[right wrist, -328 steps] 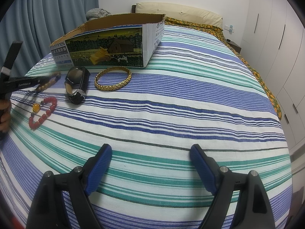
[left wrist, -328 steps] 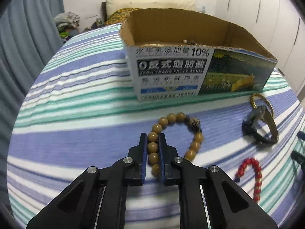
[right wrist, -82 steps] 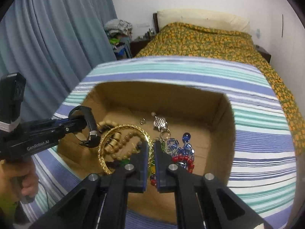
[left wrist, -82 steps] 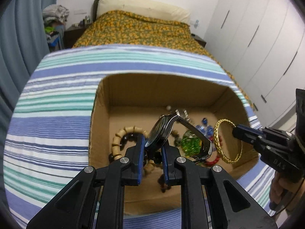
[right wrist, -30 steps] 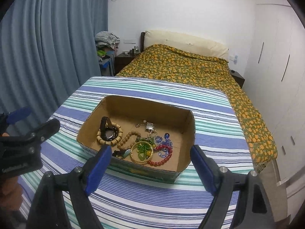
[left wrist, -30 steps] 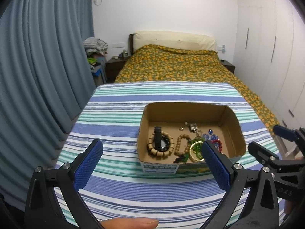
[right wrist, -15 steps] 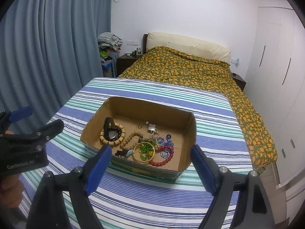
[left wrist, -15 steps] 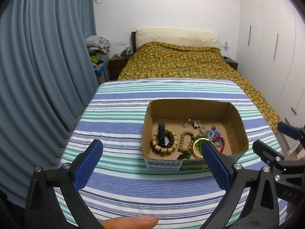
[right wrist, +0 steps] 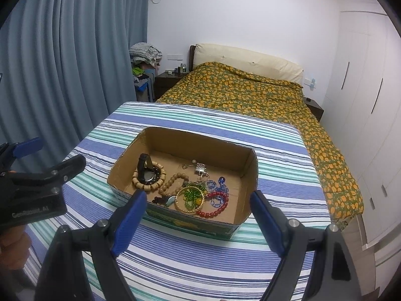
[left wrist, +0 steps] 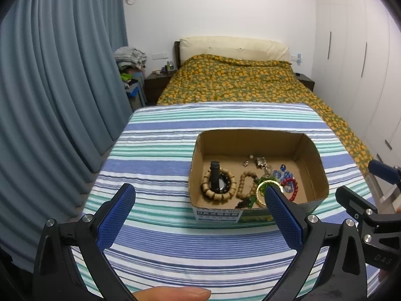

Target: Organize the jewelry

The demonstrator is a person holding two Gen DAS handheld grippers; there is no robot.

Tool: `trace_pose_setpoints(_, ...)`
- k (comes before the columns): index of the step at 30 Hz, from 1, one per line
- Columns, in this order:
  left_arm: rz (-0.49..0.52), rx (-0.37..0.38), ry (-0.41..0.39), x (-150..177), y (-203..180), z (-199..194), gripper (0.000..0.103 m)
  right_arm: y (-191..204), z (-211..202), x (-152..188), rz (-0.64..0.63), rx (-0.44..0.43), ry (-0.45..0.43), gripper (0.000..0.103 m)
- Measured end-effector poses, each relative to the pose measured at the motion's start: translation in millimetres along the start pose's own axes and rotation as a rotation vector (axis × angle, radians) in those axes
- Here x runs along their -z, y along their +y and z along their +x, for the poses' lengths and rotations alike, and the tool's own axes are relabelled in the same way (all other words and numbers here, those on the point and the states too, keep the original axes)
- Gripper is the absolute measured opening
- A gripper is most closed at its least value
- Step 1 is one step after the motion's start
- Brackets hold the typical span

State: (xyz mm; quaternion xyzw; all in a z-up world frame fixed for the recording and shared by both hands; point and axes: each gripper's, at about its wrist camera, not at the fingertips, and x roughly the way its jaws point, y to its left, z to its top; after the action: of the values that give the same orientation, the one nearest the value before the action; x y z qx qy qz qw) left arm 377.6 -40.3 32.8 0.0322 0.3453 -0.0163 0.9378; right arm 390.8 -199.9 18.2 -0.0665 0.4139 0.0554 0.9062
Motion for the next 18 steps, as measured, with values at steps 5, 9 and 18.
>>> trace_pose_setpoints(5, 0.005, 0.000, 0.005, 0.7, -1.4, 0.9, 0.103, 1.0, -3.7, -0.1, -0.003, 0.000, -0.002, 0.086)
trace_pose_setpoints(9, 0.003, 0.002, 0.010, -0.5, -1.6, 2.3, 0.103, 0.1, -4.1, 0.1, -0.006, 0.004, 0.000, 0.086)
trace_pose_setpoints(18, 0.007, 0.002, 0.014, -0.4, -2.4, 3.9, 0.103, -2.0, -5.2, 2.1, -0.003, 0.004, 0.009, 0.086)
